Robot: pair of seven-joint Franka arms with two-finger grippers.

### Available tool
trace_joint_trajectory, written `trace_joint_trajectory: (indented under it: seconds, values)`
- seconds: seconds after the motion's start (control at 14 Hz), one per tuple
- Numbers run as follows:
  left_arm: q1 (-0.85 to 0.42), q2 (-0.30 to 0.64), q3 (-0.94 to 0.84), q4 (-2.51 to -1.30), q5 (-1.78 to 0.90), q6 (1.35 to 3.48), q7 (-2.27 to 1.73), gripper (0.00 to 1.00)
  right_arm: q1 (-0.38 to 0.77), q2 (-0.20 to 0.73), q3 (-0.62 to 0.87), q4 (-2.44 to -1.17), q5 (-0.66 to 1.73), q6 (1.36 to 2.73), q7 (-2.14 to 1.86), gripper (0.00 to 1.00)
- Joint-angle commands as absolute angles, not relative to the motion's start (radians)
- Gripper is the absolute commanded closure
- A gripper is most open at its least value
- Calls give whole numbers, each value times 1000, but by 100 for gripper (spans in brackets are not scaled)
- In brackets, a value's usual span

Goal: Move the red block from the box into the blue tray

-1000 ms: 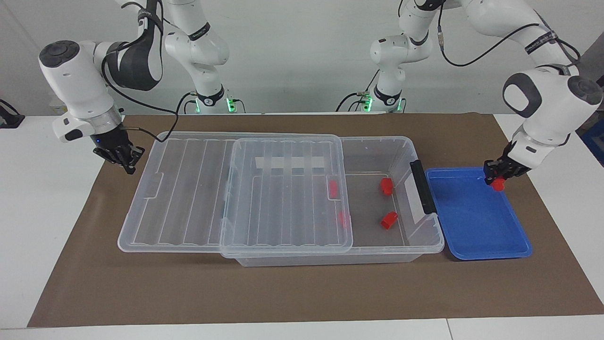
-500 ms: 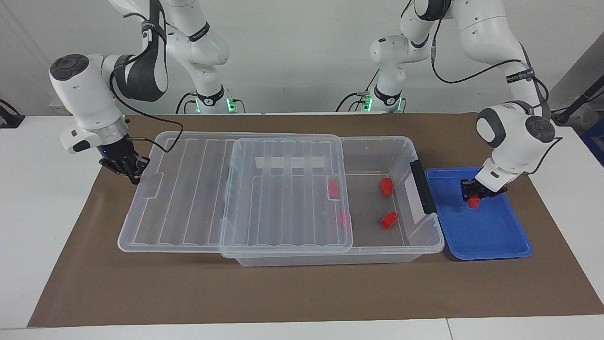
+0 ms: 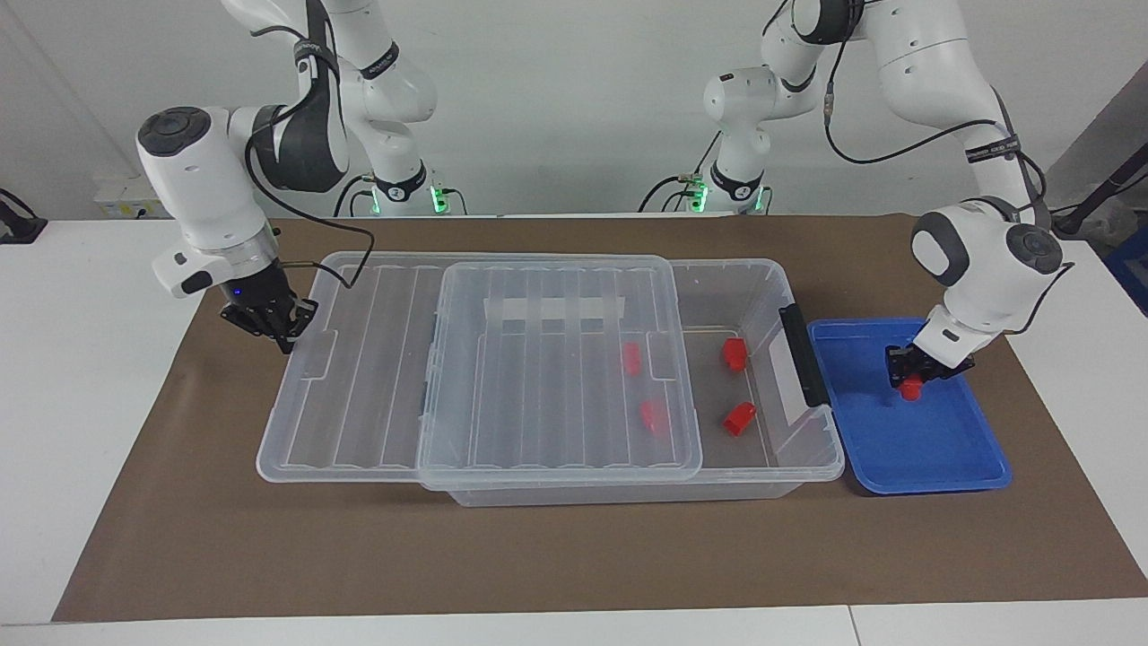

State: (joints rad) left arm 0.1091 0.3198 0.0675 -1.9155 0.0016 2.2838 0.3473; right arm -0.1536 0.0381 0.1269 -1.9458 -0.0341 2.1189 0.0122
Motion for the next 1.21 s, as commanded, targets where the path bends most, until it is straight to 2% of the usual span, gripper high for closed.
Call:
trace_joint_trajectory:
  seconds: [0.0,0.57,0.86,1.14]
  values:
    - [101,316,67,-1980,-15,2373,318,100,-118,38,130,-1951,-29,2137,17,100]
    - [97,318,67,-1988,-15,2385,279,100,4,37,132,-1951,-29,2137,109,100]
    - [97,318,67,-2055,-15,2477,278,100,55,37,132,-1951,-29,2143,167,100]
    - [95,318,67,-2056,-15,2474,282,100,95,35,132,-1951,-18,2151,213,100]
